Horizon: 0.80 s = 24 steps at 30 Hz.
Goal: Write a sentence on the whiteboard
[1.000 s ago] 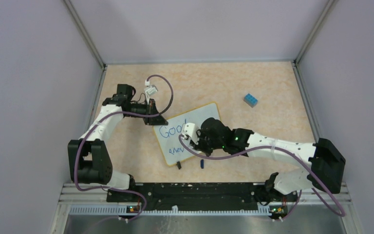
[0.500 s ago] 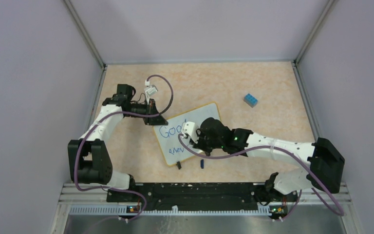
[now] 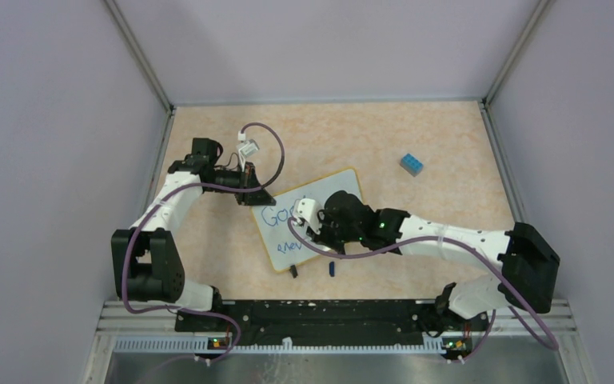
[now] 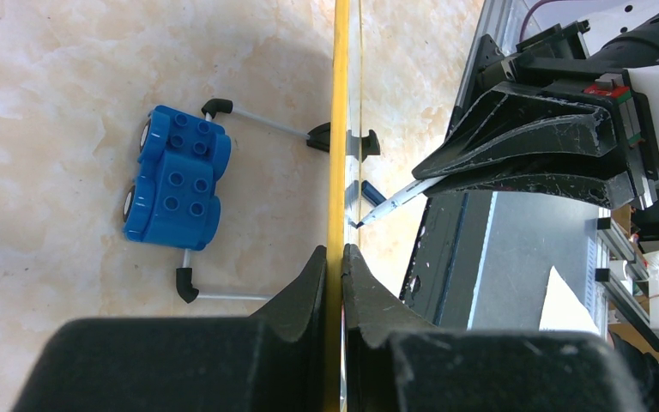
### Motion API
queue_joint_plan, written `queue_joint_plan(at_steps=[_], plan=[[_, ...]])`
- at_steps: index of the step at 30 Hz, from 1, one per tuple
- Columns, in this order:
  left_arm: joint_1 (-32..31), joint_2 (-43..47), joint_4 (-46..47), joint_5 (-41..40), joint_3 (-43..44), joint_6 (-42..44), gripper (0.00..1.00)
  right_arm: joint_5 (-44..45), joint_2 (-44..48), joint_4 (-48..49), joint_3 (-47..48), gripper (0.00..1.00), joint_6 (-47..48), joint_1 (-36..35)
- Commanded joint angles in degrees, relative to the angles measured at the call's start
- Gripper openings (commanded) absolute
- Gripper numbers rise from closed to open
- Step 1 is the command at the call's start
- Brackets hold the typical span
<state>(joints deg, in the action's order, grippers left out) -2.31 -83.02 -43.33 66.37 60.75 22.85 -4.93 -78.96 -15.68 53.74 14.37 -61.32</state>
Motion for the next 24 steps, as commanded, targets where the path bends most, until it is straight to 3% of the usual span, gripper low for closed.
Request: queue_joint_plan(at_steps=[1,24], plan=[[0.2,-0.91,0.62,-4.48,0.67,1.23,0.0,0.54,-1.35,1.45,1.78,0.0,0.16,0.08],[0.19,-0.64,0.62,-4.66,0.68,1.0,0.0,1.0,2.47,-0.59,-1.69,0.0,0.75,0.12]])
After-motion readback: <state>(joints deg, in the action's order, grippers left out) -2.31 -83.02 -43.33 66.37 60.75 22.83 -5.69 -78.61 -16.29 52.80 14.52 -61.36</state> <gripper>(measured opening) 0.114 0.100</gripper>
